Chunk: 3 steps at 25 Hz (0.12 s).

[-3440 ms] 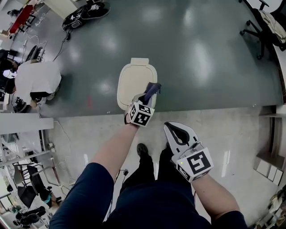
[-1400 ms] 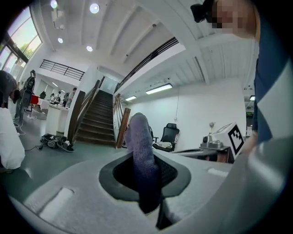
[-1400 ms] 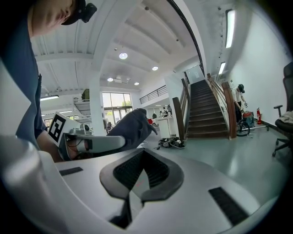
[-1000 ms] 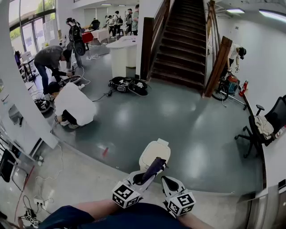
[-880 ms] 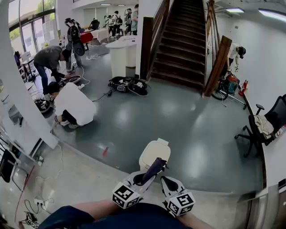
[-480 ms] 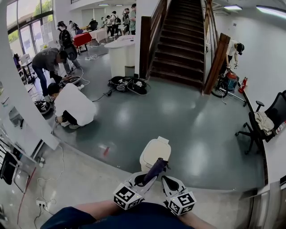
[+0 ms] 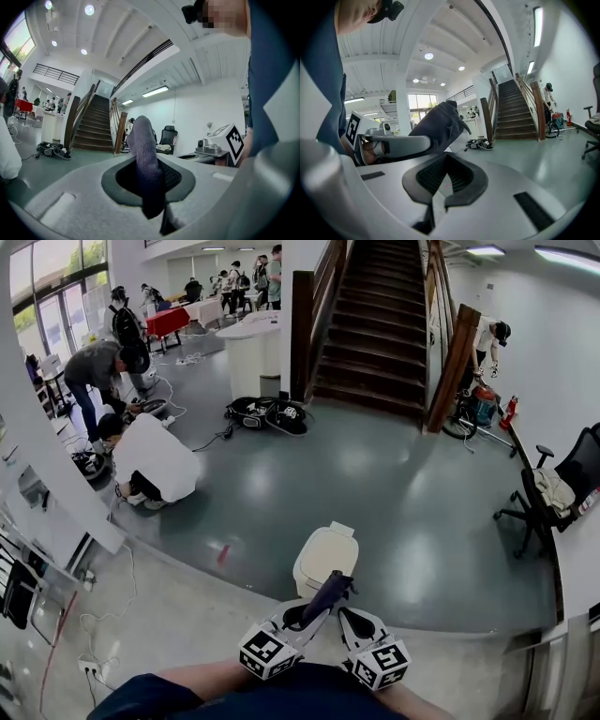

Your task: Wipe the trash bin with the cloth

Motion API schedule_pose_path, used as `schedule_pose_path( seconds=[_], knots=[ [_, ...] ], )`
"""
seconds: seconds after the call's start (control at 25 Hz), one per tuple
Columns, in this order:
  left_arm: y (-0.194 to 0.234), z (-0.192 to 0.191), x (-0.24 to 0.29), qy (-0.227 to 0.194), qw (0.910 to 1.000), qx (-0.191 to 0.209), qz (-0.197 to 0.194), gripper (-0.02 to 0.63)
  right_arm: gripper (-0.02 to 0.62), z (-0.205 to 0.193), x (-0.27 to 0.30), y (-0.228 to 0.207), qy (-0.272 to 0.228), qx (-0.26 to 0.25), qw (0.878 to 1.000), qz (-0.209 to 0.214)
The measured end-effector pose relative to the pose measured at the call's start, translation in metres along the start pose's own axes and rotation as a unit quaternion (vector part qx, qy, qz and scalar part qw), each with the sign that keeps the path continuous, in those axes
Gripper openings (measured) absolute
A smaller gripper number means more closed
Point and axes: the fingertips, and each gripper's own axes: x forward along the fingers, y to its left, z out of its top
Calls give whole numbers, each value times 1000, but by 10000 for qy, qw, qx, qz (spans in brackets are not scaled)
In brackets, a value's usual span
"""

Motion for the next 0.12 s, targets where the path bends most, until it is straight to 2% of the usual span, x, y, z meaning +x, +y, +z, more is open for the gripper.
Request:
schedule_pose_path(
  seconds=[0.12],
  knots=[
    [0, 0, 0, -12, 10000, -4, -3, 52, 5, 0, 0, 0, -8, 14, 10000, -12]
  ],
)
